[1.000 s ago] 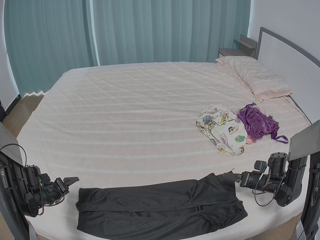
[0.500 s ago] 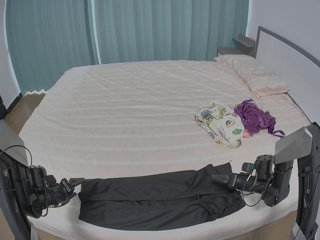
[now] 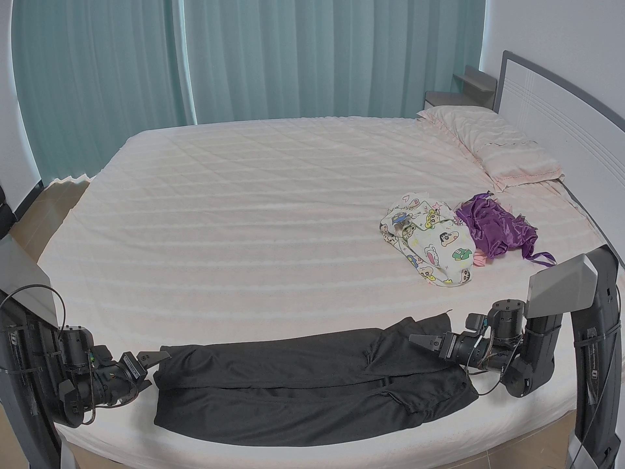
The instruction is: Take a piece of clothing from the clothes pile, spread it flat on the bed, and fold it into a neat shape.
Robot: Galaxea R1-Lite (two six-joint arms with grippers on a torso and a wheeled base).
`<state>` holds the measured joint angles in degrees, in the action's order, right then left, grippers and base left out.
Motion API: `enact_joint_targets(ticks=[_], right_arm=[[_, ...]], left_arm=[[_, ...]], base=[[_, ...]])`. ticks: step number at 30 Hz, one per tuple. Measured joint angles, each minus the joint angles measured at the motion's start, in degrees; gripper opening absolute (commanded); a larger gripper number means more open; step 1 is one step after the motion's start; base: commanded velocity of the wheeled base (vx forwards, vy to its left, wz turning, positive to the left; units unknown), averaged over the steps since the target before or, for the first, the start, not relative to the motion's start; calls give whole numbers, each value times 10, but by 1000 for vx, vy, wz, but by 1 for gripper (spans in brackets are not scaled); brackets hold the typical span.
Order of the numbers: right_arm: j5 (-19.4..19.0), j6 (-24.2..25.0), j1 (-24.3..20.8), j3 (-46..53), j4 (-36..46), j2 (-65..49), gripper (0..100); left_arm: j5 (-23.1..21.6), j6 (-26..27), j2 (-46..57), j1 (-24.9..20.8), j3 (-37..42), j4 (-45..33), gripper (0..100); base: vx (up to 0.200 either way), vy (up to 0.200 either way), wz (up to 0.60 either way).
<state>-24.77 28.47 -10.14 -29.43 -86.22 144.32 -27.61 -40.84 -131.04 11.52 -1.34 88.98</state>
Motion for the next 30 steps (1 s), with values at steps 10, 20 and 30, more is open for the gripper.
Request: enact_joint_targets(ticks=[10, 20, 30], right_arm=[[3, 0, 11, -13, 15, 10, 0], [11, -3, 23, 20, 9, 7, 0], [12, -19, 37, 49, 8, -4, 0]], left_arm=[[0, 0, -1, 0, 1, 0, 100], [0, 0, -1, 0, 2, 0, 100], [0, 1, -2, 0, 3, 0, 100]], base=[[0, 0, 0], [0, 0, 0], [0, 0, 0]])
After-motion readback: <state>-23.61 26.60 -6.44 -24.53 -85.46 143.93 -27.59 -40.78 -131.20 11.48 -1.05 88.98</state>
